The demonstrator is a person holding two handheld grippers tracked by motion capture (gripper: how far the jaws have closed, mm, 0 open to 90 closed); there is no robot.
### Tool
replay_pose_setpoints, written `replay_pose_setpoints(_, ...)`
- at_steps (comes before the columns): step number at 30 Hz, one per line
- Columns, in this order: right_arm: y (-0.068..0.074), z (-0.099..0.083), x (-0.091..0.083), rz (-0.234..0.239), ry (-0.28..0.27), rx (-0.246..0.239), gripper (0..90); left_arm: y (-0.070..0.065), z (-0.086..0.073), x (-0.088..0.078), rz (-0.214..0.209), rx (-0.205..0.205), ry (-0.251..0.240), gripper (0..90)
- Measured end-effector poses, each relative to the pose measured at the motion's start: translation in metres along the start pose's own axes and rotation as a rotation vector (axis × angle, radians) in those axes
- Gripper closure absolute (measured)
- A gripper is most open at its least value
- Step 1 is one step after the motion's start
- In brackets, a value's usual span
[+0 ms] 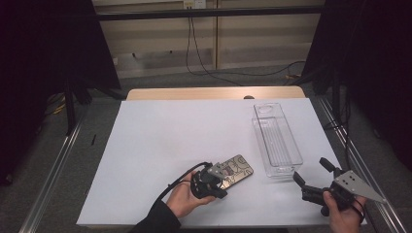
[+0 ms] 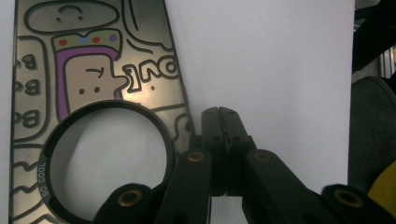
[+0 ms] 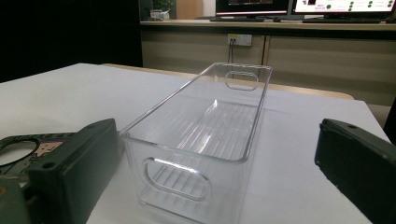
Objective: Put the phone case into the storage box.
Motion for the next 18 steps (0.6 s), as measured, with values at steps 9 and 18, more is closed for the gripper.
replay_pose_setpoints(9,0.0,0.0,-0.001,0.001,-0.003,0.004,0.0,0.009,-0.005,-0.003,0.023,-0.001,0.014,90.0)
replay_pose_setpoints(18,0.0,0.0,-0.001,-0.002,-0.003,0.0,0.0,0.017,-0.011,-0.008,0.032,-0.025,0.014,90.0)
Point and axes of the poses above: each handheld gripper's, and its own axes: x roughly forward along the jaws, z roughly out of its top, y roughly to its left, the point moved 8 cm from there along x, roughly forward along the jaws, and after that the axes turned 13 degrees about z, right-handed, at the moved point
